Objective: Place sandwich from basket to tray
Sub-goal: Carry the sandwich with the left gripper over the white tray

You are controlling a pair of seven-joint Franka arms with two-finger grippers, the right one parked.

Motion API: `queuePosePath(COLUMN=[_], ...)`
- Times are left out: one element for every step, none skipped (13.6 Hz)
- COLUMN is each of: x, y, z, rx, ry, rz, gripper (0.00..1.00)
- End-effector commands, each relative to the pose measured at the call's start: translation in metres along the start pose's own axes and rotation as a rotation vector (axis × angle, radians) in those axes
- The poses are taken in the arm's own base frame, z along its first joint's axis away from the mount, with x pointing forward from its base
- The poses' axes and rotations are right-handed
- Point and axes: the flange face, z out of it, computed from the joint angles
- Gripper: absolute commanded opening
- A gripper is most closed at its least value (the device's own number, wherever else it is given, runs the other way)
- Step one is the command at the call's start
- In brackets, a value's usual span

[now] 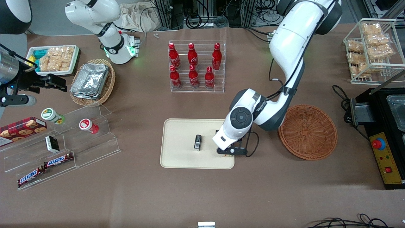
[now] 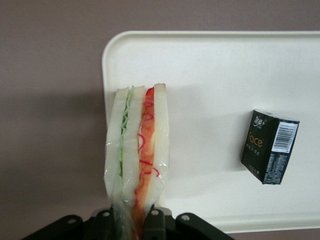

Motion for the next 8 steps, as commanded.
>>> queuePosePath(x=[0.011,0.012,0.011,0.011,0.012,0.012,0.015,0.015], y=[0.002,0.002,0.001,0.001,0.001,0.003,0.001,0.001], z=[0.024,0.033,0.037,0.037,0.031,0.024,0.013,-0.002], rx=[0.037,0.041,0.042,0.041,0.034,0.032,0.021,0.017], ry=[0.065,0.064,0.059,0.058,0.063,0.072,0.082,0.09], rz=[0.033,0.037,0.036,0.027,0.022,0.024,0.016,0.01], gripper=[0.0,0.0,0.04,0.2,0.68,0.99,1.0,1.0])
